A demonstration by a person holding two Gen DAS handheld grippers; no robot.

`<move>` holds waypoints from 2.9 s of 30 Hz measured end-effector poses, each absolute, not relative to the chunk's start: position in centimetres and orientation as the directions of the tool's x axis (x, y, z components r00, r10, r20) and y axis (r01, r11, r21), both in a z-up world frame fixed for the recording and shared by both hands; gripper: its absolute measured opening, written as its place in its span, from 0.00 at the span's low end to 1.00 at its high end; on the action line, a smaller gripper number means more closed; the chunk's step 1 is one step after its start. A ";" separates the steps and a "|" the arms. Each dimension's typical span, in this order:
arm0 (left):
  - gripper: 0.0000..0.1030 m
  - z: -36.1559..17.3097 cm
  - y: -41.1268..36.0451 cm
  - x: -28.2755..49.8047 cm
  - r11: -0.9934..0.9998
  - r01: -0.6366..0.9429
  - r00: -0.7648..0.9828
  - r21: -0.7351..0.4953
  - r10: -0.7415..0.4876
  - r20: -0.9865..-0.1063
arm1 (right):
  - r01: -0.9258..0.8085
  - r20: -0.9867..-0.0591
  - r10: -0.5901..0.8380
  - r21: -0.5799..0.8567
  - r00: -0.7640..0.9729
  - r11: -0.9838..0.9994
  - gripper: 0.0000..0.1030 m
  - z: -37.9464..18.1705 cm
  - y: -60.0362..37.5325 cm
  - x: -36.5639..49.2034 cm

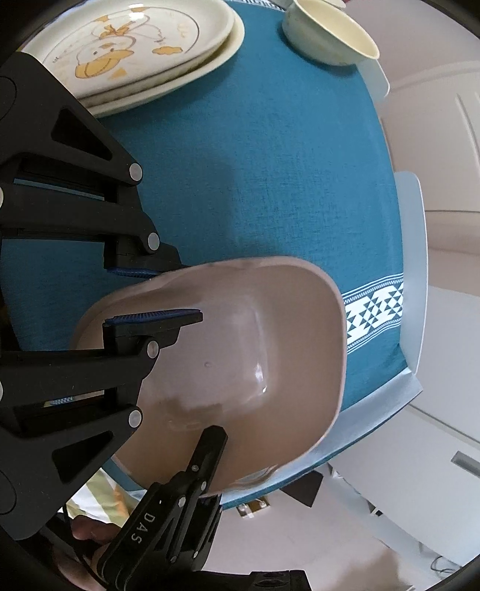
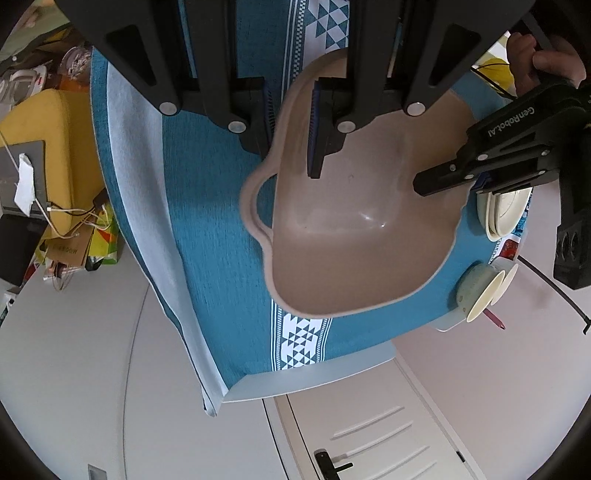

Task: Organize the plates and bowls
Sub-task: 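Lift the beige basin, carry it onto the open cloth, and release, then move both grippers to the cream bowl beside the white bowl, then grasp the rim of the cream bowl with both grippers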

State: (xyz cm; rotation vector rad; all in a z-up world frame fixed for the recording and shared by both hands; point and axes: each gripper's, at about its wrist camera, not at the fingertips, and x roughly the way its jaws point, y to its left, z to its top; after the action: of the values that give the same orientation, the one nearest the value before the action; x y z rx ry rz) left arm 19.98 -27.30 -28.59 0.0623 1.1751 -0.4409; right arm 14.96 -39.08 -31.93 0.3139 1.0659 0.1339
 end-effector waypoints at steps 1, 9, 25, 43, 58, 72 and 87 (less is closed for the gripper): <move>0.14 -28.7 -27.4 20.0 0.914 0.365 0.303 -0.174 -0.294 -0.907 | 0.049 -0.838 0.263 0.325 0.479 0.944 0.14 -32.0 -39.1 15.0; 0.68 -28.6 -28.1 19.7 0.915 0.388 0.341 -0.108 -0.251 -0.906 | 0.091 -0.832 0.291 0.374 0.471 0.923 0.32 -32.5 -39.7 15.3; 0.69 -24.3 -25.4 18.0 0.923 0.375 0.375 -0.082 -0.232 -0.897 | 0.142 -0.816 0.196 0.319 0.543 0.937 0.50 -26.2 -41.0 13.5; 1.00 -9.9 -7.6 20.0 0.992 0.034 0.680 -0.121 -0.111 -0.725 | -0.290 -0.650 0.418 0.301 0.635 0.908 0.99 -13.5 -26.6 21.6; 0.77 -22.3 4.5 34.2 0.957 -0.107 0.395 -0.269 -0.208 -0.895 | -0.174 -0.837 0.375 0.332 0.398 0.927 0.97 -21.6 -14.2 36.8; 0.47 -29.4 3.2 38.4 0.956 -0.054 0.266 -0.287 -0.263 -0.927 | -0.124 -0.897 0.380 0.360 0.225 0.925 0.51 -29.3 -10.6 40.6; 0.13 -29.0 2.5 39.6 0.975 0.023 0.282 -0.221 -0.218 -0.934 | -0.109 -0.905 0.370 0.355 0.211 0.929 0.15 -30.0 -10.1 41.3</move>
State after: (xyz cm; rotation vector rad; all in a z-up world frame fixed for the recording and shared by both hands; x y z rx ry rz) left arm 39.57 2.50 -28.99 -0.1763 1.2769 -0.1628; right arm 41.31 -10.12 -30.00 0.2331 1.3197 0.3367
